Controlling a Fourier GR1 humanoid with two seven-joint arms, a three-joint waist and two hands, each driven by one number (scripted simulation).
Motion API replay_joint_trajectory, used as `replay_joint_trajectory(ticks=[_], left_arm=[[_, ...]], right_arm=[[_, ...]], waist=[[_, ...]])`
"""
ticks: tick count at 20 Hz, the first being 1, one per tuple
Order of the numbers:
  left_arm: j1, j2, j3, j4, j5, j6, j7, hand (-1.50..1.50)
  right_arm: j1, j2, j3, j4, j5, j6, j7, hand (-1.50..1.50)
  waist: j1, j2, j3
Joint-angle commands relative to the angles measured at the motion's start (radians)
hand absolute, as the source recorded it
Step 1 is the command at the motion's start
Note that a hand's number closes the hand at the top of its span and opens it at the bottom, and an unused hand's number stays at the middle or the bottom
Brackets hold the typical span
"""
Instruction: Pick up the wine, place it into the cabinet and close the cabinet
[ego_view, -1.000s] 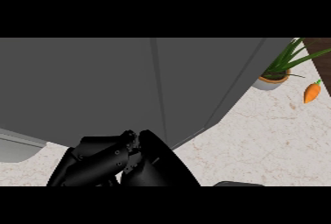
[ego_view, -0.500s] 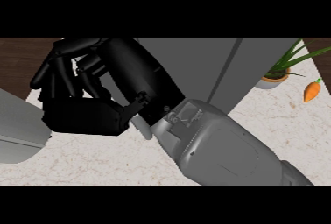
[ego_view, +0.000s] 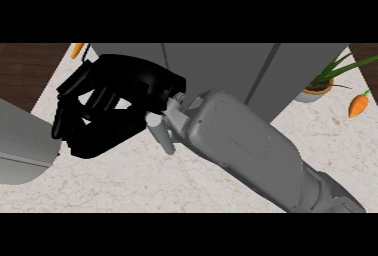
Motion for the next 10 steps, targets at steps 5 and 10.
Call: replay_joint_trajectory(ticks=[5,10], left_arm=[[0.027,-0.062,0.057,0.0,-0.038,-0.057,-0.028,-1.5],[0.041,-0.043,0.137,0.056,0.011,-0.127,0.035,-1.5]], right_arm=[[-0.076,0.005,-0.016,0.291,-0.15,0.238,-0.013,1.5],[-0.08,0.006,-0.023,0.37,-0.229,0.293,-0.085,1.5]], waist=[[-0.011,-0.006,0.002],[-0.021,-0.007,0.003]])
